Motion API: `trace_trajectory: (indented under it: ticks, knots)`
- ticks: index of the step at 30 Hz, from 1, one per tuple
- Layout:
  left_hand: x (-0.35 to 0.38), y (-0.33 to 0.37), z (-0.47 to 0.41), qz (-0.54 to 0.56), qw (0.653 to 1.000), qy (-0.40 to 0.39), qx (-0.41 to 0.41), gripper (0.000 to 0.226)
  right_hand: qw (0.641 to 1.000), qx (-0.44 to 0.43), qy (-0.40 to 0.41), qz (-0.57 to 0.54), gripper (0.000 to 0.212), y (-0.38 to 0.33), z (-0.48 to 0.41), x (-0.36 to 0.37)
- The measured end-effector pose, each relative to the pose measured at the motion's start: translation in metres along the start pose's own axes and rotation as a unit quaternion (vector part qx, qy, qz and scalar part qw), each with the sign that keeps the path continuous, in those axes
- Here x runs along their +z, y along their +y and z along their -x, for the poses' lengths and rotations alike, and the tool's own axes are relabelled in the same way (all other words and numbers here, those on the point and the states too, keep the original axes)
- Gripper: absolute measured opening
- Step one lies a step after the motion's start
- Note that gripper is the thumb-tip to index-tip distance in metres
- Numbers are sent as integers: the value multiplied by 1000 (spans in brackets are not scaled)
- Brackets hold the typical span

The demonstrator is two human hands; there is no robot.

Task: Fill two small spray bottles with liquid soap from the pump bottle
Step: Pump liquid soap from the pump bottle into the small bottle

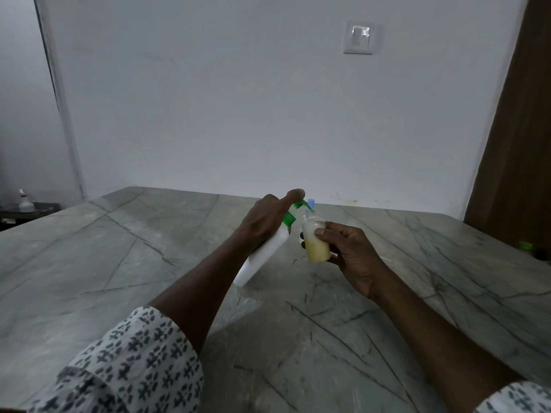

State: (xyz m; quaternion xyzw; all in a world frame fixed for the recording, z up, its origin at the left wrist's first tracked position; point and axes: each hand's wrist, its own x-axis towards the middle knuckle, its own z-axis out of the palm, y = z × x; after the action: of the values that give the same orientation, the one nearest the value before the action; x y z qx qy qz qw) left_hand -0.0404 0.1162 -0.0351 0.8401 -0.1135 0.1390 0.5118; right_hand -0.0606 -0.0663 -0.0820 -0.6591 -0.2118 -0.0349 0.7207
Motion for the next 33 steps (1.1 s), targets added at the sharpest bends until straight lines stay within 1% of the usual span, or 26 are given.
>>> trace_trajectory:
  ticks: [5, 9, 12, 16, 22, 28, 33]
  knots:
    - [0, 2, 1, -1, 1000, 0, -3, 77, 1000, 3, -8, -15, 22, 0, 1, 1]
    - [0, 3, 2, -4, 1000, -3, 0, 61, 1000, 3, -6, -11, 22, -2, 2, 1]
    - [-1, 5, 3, 16, 1000, -12, 10, 56, 1000, -1, -13, -3, 20, -2, 3, 2]
    - [-1, 6, 3, 15, 1000, -6, 17, 57, 1000, 0, -17, 1, 18, -2, 4, 4]
    - [-1, 4, 2, 28, 999, -14, 7, 59, 1000, 0, -8, 3, 19, -3, 2, 2]
    - [0, 5, 4, 20, 1000, -5, -1, 64, 1000, 1, -6, 6, 22, -4, 2, 2]
    - [0, 9, 7, 9, 1000, 11, 14, 55, 1000, -1, -6, 21, 15, -2, 2, 3]
